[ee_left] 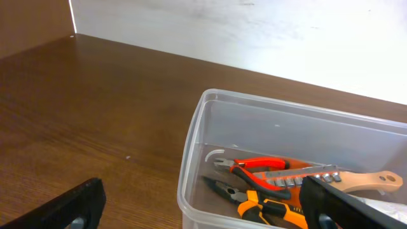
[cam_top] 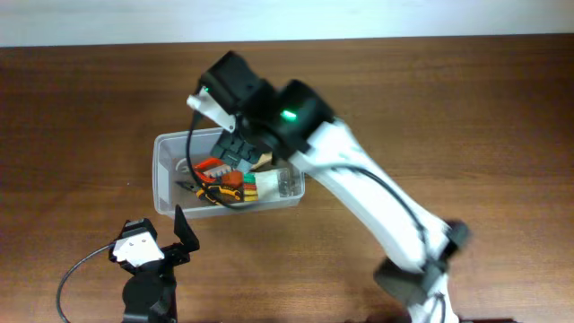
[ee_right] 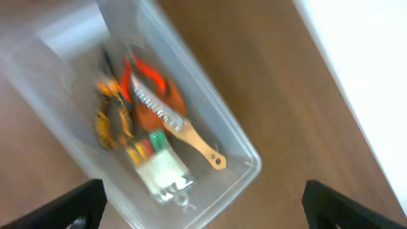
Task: Pack container
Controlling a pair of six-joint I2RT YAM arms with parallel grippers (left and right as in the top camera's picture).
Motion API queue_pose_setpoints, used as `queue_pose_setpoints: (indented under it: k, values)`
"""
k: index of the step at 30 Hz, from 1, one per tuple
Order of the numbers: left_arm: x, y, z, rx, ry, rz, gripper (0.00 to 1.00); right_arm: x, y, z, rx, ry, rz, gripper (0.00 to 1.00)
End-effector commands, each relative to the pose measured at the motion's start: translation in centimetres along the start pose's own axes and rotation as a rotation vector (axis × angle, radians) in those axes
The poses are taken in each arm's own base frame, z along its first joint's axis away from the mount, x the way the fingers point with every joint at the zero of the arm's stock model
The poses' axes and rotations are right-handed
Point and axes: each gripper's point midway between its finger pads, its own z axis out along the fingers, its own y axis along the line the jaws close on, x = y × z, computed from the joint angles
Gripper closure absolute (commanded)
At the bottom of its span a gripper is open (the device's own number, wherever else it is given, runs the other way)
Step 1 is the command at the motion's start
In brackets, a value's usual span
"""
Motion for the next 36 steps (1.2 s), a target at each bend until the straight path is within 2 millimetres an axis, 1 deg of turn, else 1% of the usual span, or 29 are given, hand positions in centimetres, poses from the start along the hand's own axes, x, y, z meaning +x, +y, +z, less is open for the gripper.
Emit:
queue_pose_setpoints:
  k: [1,3,5,7,9,11,14,15,17,18,20,22,23,26,28,30,31,32,34,36]
  values:
    - [0.1,0.0,0.0,0.0,0.001,0.01,0.01,-2.5,1.5,-9.3,-0.059,-0.208,0.152,0.02]
    - [0.1,0.0,0.0,0.0,0.001,0.01,0.01,-3.0,2.7,-12.7,-0.101,-0.285,0.134,0.02]
    - [0.1,0.0,0.0,0.0,0.001,0.01,0.01,-3.1,3.4,-15.6,-0.116,-0.344,0.12,0.02]
    - [0.1,0.0,0.0,0.0,0.001,0.01,0.01,-3.1,4.9,-18.0,-0.172,-0.395,0.094,0.02]
    - [0.1,0.0,0.0,0.0,0.001,0.01,0.01,-3.0,5.7,-19.5,-0.191,-0.425,0.078,0.02]
    - [0.1,0.0,0.0,0.0,0.001,0.01,0.01,-2.6,5.7,-20.2,-0.188,-0.429,0.071,0.02]
    - [0.1,0.0,0.0,0.0,0.001,0.01,0.01,0.2,3.3,-20.4,-0.052,-0.349,0.032,0.02]
    - [0.1,0.0,0.0,0.0,0.001,0.01,0.01,1.3,2.4,-20.8,-0.008,-0.325,0.043,0.02]
    - [0.1,0.0,0.0,0.0,0.001,0.01,0.01,3.0,0.6,-22.1,0.061,-0.308,0.064,0.02]
    - [0.1,0.0,0.0,0.0,0.001,0.01,0.01,4.8,-1.3,-24.4,0.128,-0.325,0.106,0.02]
    - [0.1,0.0,0.0,0.0,0.001,0.01,0.01,6.8,-3.9,-27.1,0.219,-0.363,0.2,0.02]
    - [0.1,0.0,0.0,0.0,0.001,0.01,0.01,8.8,-6.0,-29.8,0.285,-0.409,0.304,0.02]
    - [0.1,0.0,0.0,0.0,0.001,0.01,0.01,10.2,-7.2,-31.3,0.322,-0.436,0.385,0.02]
    - [0.1,0.0,0.0,0.0,0.0,0.01,0.01,14.0,-9.8,-35.1,0.441,-0.503,0.587,0.02]
    - [0.1,0.0,0.0,0.0,0.001,0.01,0.01,16.2,-10.6,-37.2,0.525,-0.539,0.653,0.02]
    - [0.1,0.0,0.0,0.0,0.0,0.01,0.01,18.0,-10.6,-38.7,0.596,-0.556,0.678,0.02]
    - [0.1,0.0,0.0,0.0,0.001,0.01,0.01,18.8,-10.4,-38.9,0.619,-0.553,0.675,0.02]
    - [0.1,0.0,0.0,0.0,0.001,0.01,0.01,19.5,-10.2,-39.1,0.641,-0.548,0.675,0.02]
    - [0.1,0.0,0.0,0.0,0.001,0.01,0.01,21.0,-9.5,-38.7,0.668,-0.539,0.68,0.02]
    - [0.1,0.0,0.0,0.0,0.001,0.01,0.01,22.0,-8.6,-37.2,0.654,-0.536,0.689,0.02]
